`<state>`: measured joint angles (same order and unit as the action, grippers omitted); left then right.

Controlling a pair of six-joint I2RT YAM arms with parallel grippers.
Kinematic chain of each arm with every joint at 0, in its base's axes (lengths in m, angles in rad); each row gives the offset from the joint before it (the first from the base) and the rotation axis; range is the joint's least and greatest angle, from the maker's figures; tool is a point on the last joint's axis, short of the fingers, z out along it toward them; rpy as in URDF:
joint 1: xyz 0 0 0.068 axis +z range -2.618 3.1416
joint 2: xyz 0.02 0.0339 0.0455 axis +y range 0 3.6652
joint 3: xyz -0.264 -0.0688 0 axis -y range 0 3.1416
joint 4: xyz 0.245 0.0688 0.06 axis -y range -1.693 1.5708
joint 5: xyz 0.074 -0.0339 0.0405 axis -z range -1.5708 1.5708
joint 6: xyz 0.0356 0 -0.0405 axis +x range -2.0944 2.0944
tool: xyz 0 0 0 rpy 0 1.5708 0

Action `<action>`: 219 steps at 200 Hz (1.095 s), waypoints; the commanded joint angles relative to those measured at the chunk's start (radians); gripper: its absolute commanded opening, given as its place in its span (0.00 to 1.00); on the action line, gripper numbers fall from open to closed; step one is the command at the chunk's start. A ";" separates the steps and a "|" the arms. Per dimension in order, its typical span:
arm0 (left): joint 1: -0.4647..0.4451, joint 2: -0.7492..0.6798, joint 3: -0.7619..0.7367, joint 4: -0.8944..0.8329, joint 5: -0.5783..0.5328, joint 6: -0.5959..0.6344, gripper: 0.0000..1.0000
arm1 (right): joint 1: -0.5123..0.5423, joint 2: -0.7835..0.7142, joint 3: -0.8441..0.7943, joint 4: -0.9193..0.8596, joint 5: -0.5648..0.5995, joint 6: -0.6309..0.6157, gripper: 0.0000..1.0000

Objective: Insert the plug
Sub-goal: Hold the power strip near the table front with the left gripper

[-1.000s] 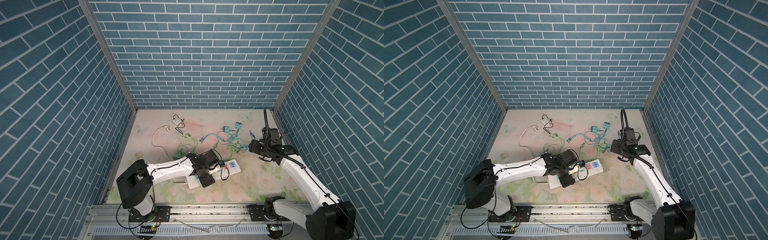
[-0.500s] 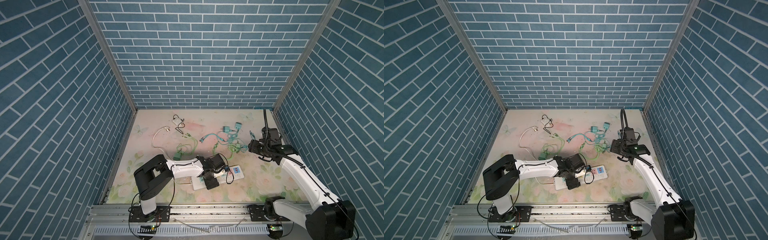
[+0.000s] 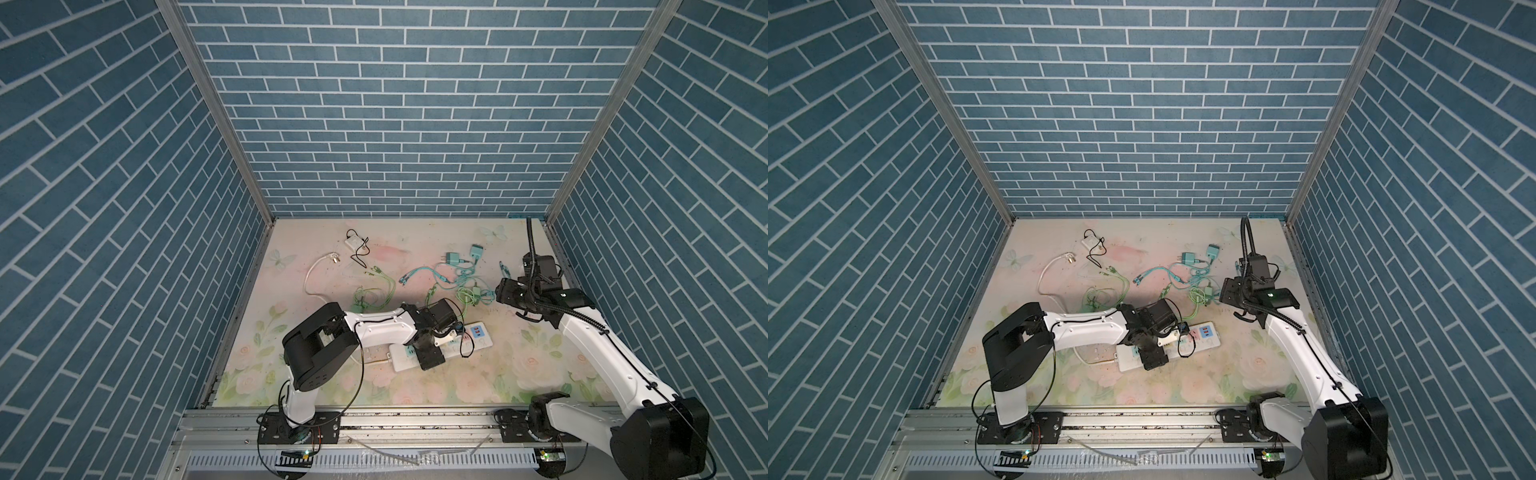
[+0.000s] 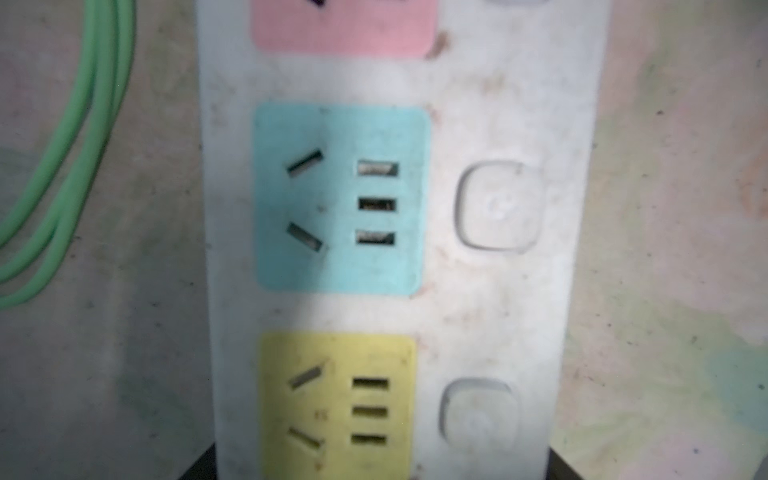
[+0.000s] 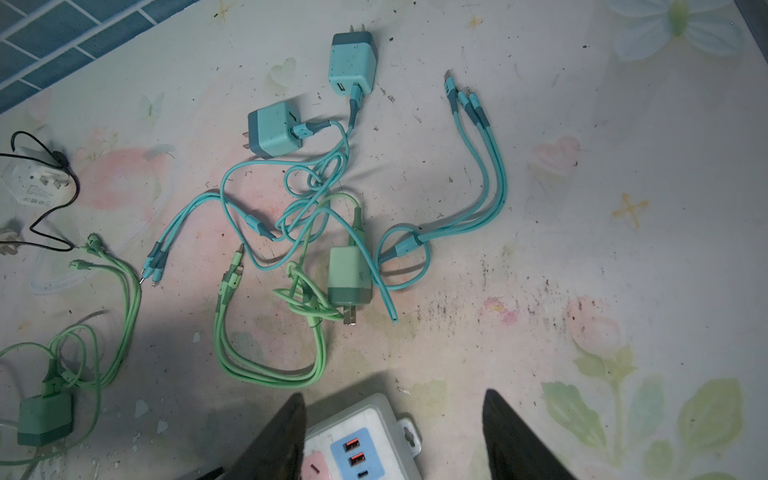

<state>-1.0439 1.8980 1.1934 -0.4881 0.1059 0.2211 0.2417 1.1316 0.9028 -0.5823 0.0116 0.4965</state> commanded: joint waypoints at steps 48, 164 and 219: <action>0.030 0.142 0.018 -0.086 -0.080 -0.004 0.60 | -0.001 -0.024 -0.042 0.003 -0.002 -0.024 0.68; 0.031 0.168 0.012 -0.083 -0.132 -0.026 1.00 | -0.001 -0.024 -0.059 0.004 -0.026 -0.039 0.68; 0.034 0.096 -0.008 -0.094 -0.192 -0.038 1.00 | -0.001 0.007 -0.061 0.018 -0.039 -0.035 0.68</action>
<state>-1.0210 1.9495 1.2655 -0.5083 0.0902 0.1833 0.2417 1.1240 0.8661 -0.5739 -0.0132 0.4885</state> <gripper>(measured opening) 0.995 0.678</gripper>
